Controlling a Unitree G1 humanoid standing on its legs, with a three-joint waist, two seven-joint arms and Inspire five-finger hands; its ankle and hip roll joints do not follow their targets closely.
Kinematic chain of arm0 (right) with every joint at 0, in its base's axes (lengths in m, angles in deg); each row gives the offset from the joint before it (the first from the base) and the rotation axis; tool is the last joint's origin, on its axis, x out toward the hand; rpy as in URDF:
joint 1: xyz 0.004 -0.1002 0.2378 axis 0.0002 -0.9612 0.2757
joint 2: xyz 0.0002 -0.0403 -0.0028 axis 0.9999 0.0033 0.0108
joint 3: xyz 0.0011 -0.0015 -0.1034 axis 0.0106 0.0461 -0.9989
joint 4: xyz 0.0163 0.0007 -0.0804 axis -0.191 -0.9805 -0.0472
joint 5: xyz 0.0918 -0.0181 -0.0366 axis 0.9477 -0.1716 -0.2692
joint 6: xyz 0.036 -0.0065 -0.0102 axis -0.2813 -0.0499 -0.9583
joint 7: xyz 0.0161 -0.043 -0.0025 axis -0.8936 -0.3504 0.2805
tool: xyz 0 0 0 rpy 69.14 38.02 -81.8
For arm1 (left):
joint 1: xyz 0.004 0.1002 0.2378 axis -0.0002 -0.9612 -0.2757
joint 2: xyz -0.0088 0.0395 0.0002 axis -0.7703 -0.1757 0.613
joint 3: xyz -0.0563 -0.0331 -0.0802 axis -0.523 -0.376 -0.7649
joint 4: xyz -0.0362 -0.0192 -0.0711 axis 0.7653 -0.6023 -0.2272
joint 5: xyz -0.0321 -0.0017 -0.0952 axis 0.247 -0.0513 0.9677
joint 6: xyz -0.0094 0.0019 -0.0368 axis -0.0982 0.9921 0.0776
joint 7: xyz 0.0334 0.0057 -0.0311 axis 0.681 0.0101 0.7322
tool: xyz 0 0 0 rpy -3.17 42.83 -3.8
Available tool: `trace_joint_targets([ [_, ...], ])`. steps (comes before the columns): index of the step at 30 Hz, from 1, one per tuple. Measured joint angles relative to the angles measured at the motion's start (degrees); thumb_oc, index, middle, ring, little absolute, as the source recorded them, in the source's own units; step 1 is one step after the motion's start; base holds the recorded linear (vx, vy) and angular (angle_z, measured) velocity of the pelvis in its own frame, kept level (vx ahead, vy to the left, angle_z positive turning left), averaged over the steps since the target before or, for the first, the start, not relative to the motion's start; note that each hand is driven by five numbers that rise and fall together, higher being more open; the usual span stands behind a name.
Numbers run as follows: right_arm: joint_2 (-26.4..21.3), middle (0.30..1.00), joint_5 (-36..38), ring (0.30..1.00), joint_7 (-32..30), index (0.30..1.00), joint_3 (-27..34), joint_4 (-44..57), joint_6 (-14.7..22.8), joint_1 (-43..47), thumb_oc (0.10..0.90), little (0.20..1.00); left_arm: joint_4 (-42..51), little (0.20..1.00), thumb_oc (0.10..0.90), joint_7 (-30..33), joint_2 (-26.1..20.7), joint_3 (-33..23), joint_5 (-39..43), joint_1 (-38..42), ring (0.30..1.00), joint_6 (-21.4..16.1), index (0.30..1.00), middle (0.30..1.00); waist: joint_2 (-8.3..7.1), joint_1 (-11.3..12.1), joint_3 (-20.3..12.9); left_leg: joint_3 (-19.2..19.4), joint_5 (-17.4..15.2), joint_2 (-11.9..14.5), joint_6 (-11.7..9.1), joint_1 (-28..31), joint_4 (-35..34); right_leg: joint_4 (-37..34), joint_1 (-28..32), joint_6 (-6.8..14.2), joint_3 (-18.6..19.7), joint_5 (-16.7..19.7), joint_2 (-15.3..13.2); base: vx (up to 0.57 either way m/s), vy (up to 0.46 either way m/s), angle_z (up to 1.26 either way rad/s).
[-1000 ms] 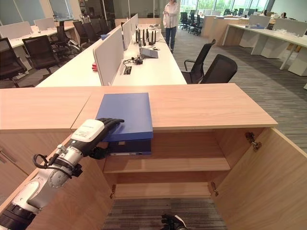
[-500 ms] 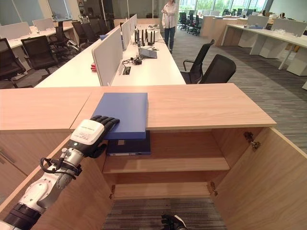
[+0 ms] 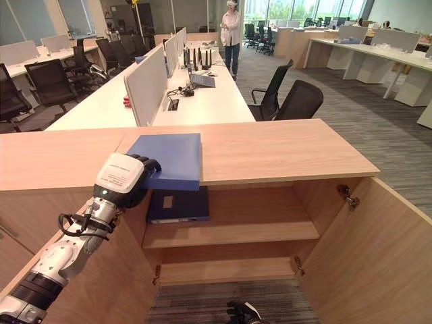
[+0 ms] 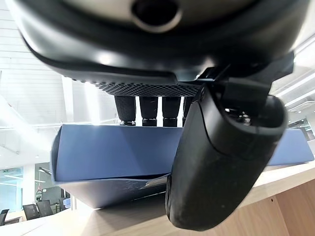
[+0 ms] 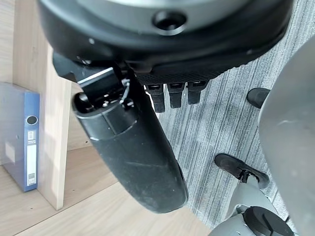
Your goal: Put the empty folder in the office cabinet
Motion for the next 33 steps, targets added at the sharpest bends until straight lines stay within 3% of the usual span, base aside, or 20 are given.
trace_joint_targets([
  [7,0.01,0.900,0.03,0.900,-0.54,0.900,-0.01,-0.30,0.24,-0.19,0.800,0.900,-2.67,0.300,0.400,1.62,0.23,1.28,0.08,0.66,0.300,0.86,0.300,0.300,0.49,-0.10,-1.24,0.34,-0.11,0.19,-0.08,-0.02,-0.01,0.00,-0.20,0.01,0.48,-0.02,0.17,0.00,0.007,-0.03],
  [11,-0.17,0.900,0.05,0.900,-0.53,0.900,-0.09,0.90,0.31,-0.50,0.800,0.900,3.65,0.300,0.400,0.50,2.53,-2.40,3.11,-2.73,0.300,0.84,0.300,0.300,0.33,0.18,-1.21,0.25,-0.16,0.16,0.06,-0.33,-0.01,0.01,-0.45,0.04,0.42,0.01,0.16,-0.03,0.004,0.00],
  [14,-2.86,0.900,0.01,0.900,-0.37,0.900,-2.41,11.08,-0.41,-2.34,0.800,0.900,18.08,0.300,0.400,-2.34,5.73,-9.57,13.72,-11.00,0.300,-1.40,0.300,0.300,-0.22,0.15,-0.93,0.02,0.37,0.13,0.40,-1.26,-0.05,-0.03,-1.10,-0.11,0.28,0.20,0.14,-0.01,0.001,0.05],
  [17,-7.94,0.900,-0.23,0.900,1.13,0.900,-1.95,25.63,-0.50,-4.85,0.800,0.900,29.50,0.300,0.400,-6.77,6.07,-12.15,25.51,-19.12,0.300,-7.15,0.300,0.300,-0.82,1.41,-0.46,0.00,0.23,0.01,0.42,-1.40,-0.01,-0.02,-1.45,0.30,0.03,-0.11,0.05,-0.04,0.003,0.03],
  [19,-11.20,0.900,-0.03,0.900,2.79,0.900,3.17,37.69,2.40,-9.96,0.800,0.900,36.32,0.300,0.400,-10.76,6.19,-14.09,38.52,-26.87,0.300,-10.92,0.300,0.300,-1.02,1.64,0.17,-0.19,0.22,-0.08,0.46,-1.35,0.06,-0.02,-1.18,0.40,-0.29,-0.27,-0.10,-0.01,0.002,0.07],
  [21,-12.81,0.900,0.49,0.900,4.02,0.900,6.95,41.17,2.42,-11.64,0.800,0.900,36.78,0.300,0.400,-15.50,6.21,-14.51,48.06,-29.46,0.300,-12.28,0.300,0.300,-1.39,1.85,0.27,-0.55,-0.08,-0.13,0.15,-1.25,-0.03,0.02,-0.94,0.66,-0.40,-0.71,-0.08,0.00,0.003,0.11],
  [22,-13.10,0.900,2.32,0.900,4.52,0.900,10.95,42.43,2.92,-12.58,0.800,0.900,36.41,0.300,0.400,-19.66,7.01,-14.51,60.19,-31.89,0.300,-12.32,0.300,0.300,-1.69,1.86,0.71,-0.61,-0.36,-0.10,0.19,-1.31,-0.04,0.00,-1.01,0.63,-0.37,-0.76,-0.04,0.00,0.000,0.00],
  [24,-13.33,0.900,3.52,0.900,4.70,0.900,14.29,42.78,2.68,-13.18,0.800,0.900,35.31,0.300,0.400,-22.68,8.46,-14.82,69.36,-33.37,0.300,-10.96,0.300,0.300,-1.55,1.76,0.96,-0.60,-0.60,-0.05,0.31,-1.33,-0.07,-0.01,-1.04,0.53,-0.46,-0.80,-0.02,-0.01,0.006,-0.02],
  [25,-13.89,0.900,5.01,0.900,4.79,0.900,17.57,43.64,2.65,-14.74,0.800,0.900,33.71,0.300,0.400,-25.62,9.30,-14.87,77.07,-35.30,0.300,-8.46,0.300,0.300,-1.87,1.61,1.52,-0.51,-0.59,-0.06,0.31,-1.44,-0.07,0.00,-1.23,0.48,-0.43,-0.83,-0.03,-0.03,0.013,-0.06],
  [27,-14.14,0.900,5.56,0.900,4.52,0.900,21.15,44.41,2.67,-16.31,0.800,0.900,31.42,0.300,0.400,-28.68,8.88,-15.07,81.64,-38.22,0.300,-5.08,0.300,0.300,-1.86,1.43,2.45,-0.40,-0.61,-0.05,0.33,-1.64,-0.07,0.00,-1.53,0.40,-0.38,-0.84,-0.07,-0.02,0.016,-0.07],
  [30,-14.57,0.900,5.03,0.900,3.66,0.900,23.19,44.44,2.50,-16.42,0.800,0.900,28.86,0.300,0.400,-31.21,9.03,-14.59,83.41,-39.78,0.300,-1.20,0.300,0.300,-1.68,1.18,3.92,-0.05,-0.53,-0.05,0.43,-2.05,0.02,0.00,-1.98,0.64,-0.27,-0.39,-0.10,-0.01,0.021,-0.07],
  [33,-14.33,0.900,2.45,0.900,2.67,0.900,23.07,44.71,2.43,-16.32,0.800,0.900,26.98,0.300,0.400,-31.12,10.06,-14.57,83.41,-40.20,0.300,0.02,0.300,0.300,-1.77,1.37,3.97,-0.05,-0.07,-0.04,0.54,-1.86,0.18,-0.01,-1.93,0.58,-0.31,-0.46,-0.08,0.00,0.000,0.00],
])
